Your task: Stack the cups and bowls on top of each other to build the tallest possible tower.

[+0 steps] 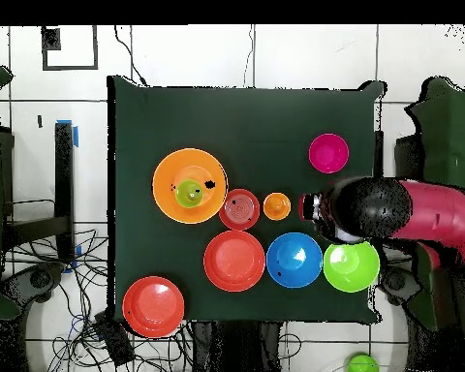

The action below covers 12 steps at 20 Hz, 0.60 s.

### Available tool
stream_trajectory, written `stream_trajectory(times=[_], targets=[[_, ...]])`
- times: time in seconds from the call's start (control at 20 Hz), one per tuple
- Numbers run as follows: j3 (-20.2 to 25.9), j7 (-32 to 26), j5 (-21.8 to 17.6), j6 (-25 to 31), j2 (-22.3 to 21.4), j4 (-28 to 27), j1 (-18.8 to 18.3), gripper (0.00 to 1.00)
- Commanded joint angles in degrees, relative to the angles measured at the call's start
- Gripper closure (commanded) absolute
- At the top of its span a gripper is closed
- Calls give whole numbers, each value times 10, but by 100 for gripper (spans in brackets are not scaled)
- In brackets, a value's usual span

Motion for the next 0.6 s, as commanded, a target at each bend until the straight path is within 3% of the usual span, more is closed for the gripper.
stream_trajectory(times=[0.05, 0.25, 0.6], targets=[[-60, 134, -99, 32, -97, -42, 147, 100], [-94, 176, -137, 77, -82, -96, 225, 100], [-117, 197, -179, 212, 32, -255, 354, 100]])
